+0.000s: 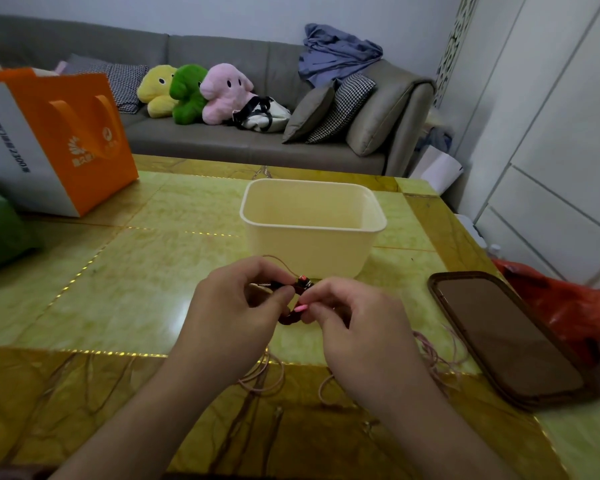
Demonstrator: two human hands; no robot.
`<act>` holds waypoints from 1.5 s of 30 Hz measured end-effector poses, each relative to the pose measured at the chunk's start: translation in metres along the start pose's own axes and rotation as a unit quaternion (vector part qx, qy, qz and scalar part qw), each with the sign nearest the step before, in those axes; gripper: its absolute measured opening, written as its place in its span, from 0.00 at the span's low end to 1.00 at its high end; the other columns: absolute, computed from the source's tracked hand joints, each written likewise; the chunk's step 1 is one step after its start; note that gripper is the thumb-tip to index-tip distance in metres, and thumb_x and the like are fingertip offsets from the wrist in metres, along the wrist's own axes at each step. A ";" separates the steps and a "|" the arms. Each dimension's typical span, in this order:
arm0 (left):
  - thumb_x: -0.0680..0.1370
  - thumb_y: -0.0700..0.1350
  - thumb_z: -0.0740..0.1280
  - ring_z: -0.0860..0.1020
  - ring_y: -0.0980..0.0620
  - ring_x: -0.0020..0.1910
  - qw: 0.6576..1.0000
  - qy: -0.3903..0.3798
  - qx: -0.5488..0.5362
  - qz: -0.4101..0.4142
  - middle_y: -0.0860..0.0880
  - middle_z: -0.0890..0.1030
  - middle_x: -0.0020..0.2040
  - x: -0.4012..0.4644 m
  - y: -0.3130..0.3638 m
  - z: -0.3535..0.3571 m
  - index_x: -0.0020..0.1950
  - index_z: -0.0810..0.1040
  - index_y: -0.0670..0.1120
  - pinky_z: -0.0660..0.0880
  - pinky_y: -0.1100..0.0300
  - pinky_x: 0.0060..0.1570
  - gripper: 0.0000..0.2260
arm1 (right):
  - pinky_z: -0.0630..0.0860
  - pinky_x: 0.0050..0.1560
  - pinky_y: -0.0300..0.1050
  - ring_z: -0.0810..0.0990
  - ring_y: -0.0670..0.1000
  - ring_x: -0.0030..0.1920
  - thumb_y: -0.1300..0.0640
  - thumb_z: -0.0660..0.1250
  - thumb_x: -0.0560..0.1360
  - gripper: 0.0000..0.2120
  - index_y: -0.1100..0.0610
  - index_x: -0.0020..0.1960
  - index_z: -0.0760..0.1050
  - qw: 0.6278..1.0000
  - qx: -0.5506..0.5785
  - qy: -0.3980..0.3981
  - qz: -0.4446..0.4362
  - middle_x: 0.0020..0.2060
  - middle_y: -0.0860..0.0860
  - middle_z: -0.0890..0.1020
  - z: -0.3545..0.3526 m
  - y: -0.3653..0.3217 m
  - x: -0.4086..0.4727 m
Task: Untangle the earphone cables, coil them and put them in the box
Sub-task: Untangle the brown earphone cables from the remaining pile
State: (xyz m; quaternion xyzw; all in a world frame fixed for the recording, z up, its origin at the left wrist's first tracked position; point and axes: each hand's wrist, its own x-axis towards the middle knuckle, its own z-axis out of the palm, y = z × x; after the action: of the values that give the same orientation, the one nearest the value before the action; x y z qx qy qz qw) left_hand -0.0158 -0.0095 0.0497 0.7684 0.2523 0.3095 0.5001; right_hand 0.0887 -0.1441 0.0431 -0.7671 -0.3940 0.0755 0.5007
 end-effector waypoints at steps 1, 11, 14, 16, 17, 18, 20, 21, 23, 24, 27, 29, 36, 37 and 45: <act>0.77 0.36 0.75 0.87 0.53 0.37 1.000 -0.004 0.001 0.001 0.53 0.87 0.38 0.000 0.000 0.000 0.46 0.85 0.50 0.79 0.63 0.36 0.08 | 0.79 0.42 0.35 0.85 0.40 0.42 0.62 0.74 0.79 0.08 0.50 0.46 0.84 1.000 -0.018 0.010 -0.005 0.38 0.41 0.87 0.000 0.001 0.000; 0.78 0.34 0.74 0.87 0.53 0.38 0.998 -0.057 -0.016 0.014 0.51 0.87 0.38 -0.007 0.004 0.004 0.46 0.84 0.48 0.80 0.64 0.39 0.09 | 0.75 0.36 0.54 0.74 0.48 0.37 0.52 0.71 0.76 0.07 0.47 0.45 0.73 0.973 -0.206 0.042 -0.096 0.38 0.43 0.75 0.003 -0.003 -0.003; 0.79 0.33 0.73 0.88 0.51 0.41 0.996 -0.085 -0.028 0.003 0.50 0.88 0.41 -0.008 0.004 0.004 0.47 0.85 0.48 0.83 0.56 0.44 0.10 | 0.72 0.35 0.50 0.76 0.48 0.40 0.52 0.70 0.78 0.11 0.44 0.57 0.71 0.966 -0.233 0.035 -0.102 0.38 0.42 0.73 0.001 -0.005 -0.005; 0.79 0.34 0.73 0.88 0.49 0.41 0.994 -0.098 -0.037 -0.002 0.49 0.88 0.41 -0.007 0.004 0.003 0.47 0.85 0.49 0.83 0.53 0.45 0.10 | 0.76 0.38 0.50 0.78 0.49 0.44 0.51 0.68 0.78 0.15 0.42 0.64 0.73 0.961 -0.255 0.015 -0.102 0.42 0.42 0.77 -0.001 -0.006 -0.004; 0.79 0.34 0.73 0.88 0.49 0.41 0.994 -0.104 -0.039 -0.002 0.49 0.88 0.40 -0.007 0.003 0.003 0.47 0.85 0.49 0.84 0.52 0.46 0.10 | 0.77 0.39 0.52 0.79 0.50 0.45 0.50 0.66 0.78 0.13 0.43 0.62 0.76 0.958 -0.268 0.007 -0.104 0.44 0.42 0.78 -0.002 -0.006 -0.003; 0.78 0.34 0.73 0.87 0.48 0.41 0.993 -0.110 -0.038 0.000 0.48 0.88 0.40 -0.007 0.003 0.003 0.47 0.86 0.49 0.84 0.50 0.46 0.10 | 0.78 0.40 0.53 0.79 0.51 0.45 0.48 0.65 0.78 0.10 0.44 0.58 0.78 0.953 -0.285 0.002 -0.102 0.44 0.43 0.79 -0.002 -0.005 -0.003; 0.78 0.34 0.73 0.87 0.48 0.41 0.993 -0.114 -0.032 0.003 0.48 0.87 0.40 -0.007 0.003 0.003 0.47 0.86 0.49 0.84 0.47 0.47 0.10 | 0.75 0.36 0.51 0.78 0.52 0.42 0.47 0.66 0.77 0.07 0.46 0.52 0.79 0.945 -0.311 0.008 -0.099 0.42 0.45 0.77 -0.001 -0.003 -0.001; 0.78 0.34 0.73 0.87 0.48 0.41 0.993 -0.112 -0.032 0.002 0.48 0.88 0.40 -0.007 0.003 0.004 0.47 0.86 0.49 0.84 0.45 0.48 0.10 | 0.72 0.33 0.49 0.77 0.52 0.40 0.47 0.67 0.76 0.06 0.47 0.49 0.79 0.943 -0.318 0.018 -0.097 0.40 0.45 0.75 -0.001 -0.003 -0.001; 0.78 0.34 0.73 0.87 0.48 0.41 0.994 -0.107 -0.038 -0.005 0.48 0.88 0.41 -0.008 0.003 0.005 0.47 0.86 0.50 0.84 0.41 0.49 0.10 | 0.68 0.29 0.47 0.74 0.52 0.36 0.47 0.69 0.75 0.05 0.48 0.46 0.78 0.943 -0.318 0.037 -0.091 0.39 0.46 0.71 -0.001 -0.002 0.000; 0.79 0.34 0.73 0.88 0.47 0.42 0.993 -0.106 -0.042 -0.009 0.48 0.88 0.42 -0.008 0.003 0.005 0.47 0.86 0.50 0.84 0.41 0.50 0.10 | 0.68 0.29 0.48 0.74 0.52 0.35 0.47 0.70 0.74 0.06 0.48 0.45 0.77 0.945 -0.313 0.042 -0.090 0.39 0.46 0.70 0.000 -0.001 0.000; 0.79 0.35 0.73 0.88 0.46 0.43 0.992 -0.109 -0.056 -0.021 0.46 0.89 0.42 -0.008 0.003 0.006 0.47 0.86 0.51 0.84 0.41 0.51 0.11 | 0.74 0.33 0.52 0.74 0.52 0.37 0.51 0.71 0.75 0.06 0.50 0.44 0.76 0.957 -0.269 0.040 -0.099 0.42 0.46 0.70 0.001 0.005 0.002; 0.79 0.35 0.73 0.88 0.48 0.42 0.991 -0.112 -0.061 -0.027 0.47 0.89 0.42 -0.008 0.003 0.007 0.47 0.85 0.50 0.84 0.47 0.48 0.10 | 0.75 0.35 0.53 0.74 0.51 0.39 0.51 0.71 0.75 0.05 0.51 0.44 0.76 0.962 -0.247 0.038 -0.113 0.42 0.46 0.71 0.000 0.007 0.002; 0.80 0.35 0.72 0.87 0.51 0.41 0.993 -0.111 -0.038 -0.022 0.51 0.88 0.44 -0.010 0.004 0.009 0.50 0.83 0.50 0.78 0.62 0.39 0.09 | 0.74 0.36 0.48 0.74 0.48 0.40 0.47 0.70 0.75 0.06 0.48 0.44 0.76 0.964 -0.234 0.062 -0.110 0.42 0.43 0.71 0.002 0.008 0.003; 0.80 0.36 0.72 0.87 0.52 0.41 0.993 -0.108 -0.035 -0.024 0.52 0.86 0.47 -0.010 0.004 0.010 0.51 0.82 0.50 0.79 0.61 0.38 0.09 | 0.75 0.36 0.49 0.74 0.48 0.40 0.48 0.71 0.75 0.06 0.48 0.44 0.77 0.967 -0.225 0.064 -0.104 0.42 0.43 0.72 0.002 0.009 0.003; 0.82 0.43 0.70 0.87 0.47 0.44 0.974 -0.102 -0.145 -0.139 0.44 0.88 0.47 -0.006 0.006 0.012 0.55 0.84 0.40 0.83 0.58 0.44 0.07 | 0.76 0.35 0.52 0.75 0.48 0.40 0.49 0.72 0.75 0.05 0.49 0.44 0.78 0.972 -0.177 0.109 -0.112 0.42 0.43 0.73 0.006 0.012 0.003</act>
State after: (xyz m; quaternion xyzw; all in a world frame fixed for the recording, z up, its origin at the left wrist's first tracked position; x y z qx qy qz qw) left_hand -0.0103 -0.0231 0.0506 0.6728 0.2567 0.1898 0.6674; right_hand 0.0938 -0.1403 0.0313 -0.7980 -0.4280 -0.1361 0.4018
